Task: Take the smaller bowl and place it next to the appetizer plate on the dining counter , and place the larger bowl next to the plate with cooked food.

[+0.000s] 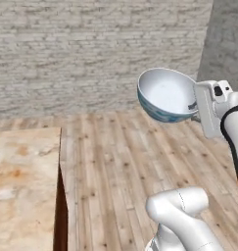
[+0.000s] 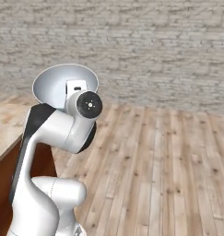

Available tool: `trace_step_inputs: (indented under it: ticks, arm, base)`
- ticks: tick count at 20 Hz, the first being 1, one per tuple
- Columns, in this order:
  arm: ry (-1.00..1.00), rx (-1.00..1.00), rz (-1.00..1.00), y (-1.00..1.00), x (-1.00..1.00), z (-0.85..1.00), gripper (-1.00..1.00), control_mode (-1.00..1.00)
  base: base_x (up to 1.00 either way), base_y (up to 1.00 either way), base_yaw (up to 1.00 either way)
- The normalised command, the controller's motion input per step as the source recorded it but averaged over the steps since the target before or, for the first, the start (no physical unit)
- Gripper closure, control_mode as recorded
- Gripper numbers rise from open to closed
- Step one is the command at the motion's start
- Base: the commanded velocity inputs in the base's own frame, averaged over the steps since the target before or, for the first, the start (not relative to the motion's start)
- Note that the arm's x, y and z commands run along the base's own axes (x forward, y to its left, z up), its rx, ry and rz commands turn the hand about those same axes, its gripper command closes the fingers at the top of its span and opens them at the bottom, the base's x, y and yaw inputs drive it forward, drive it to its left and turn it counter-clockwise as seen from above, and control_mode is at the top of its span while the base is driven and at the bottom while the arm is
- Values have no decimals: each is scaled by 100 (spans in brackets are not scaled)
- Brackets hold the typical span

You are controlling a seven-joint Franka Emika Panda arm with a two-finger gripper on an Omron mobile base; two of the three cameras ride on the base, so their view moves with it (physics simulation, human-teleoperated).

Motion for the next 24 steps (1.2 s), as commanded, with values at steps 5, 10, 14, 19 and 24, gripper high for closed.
trace_step_inputs:
  ticks: [5, 10, 14, 19, 24]
  arm:
    - [0, 0, 0, 0, 0, 0, 100, 100]
    - [0, 0, 0, 0, 0, 0, 100, 100]
    - [0, 0, 0, 0, 0, 0, 100, 100]
    - [0, 0, 0, 0, 0, 0, 100, 100]
    - [0, 0, 0, 0, 0, 0, 100, 100]
  base:
    - [100, -28, 31]
    - [100, -79, 42]
    - [100, -99, 50]
    - [97, -71, 66]
    - [94, -80, 68]
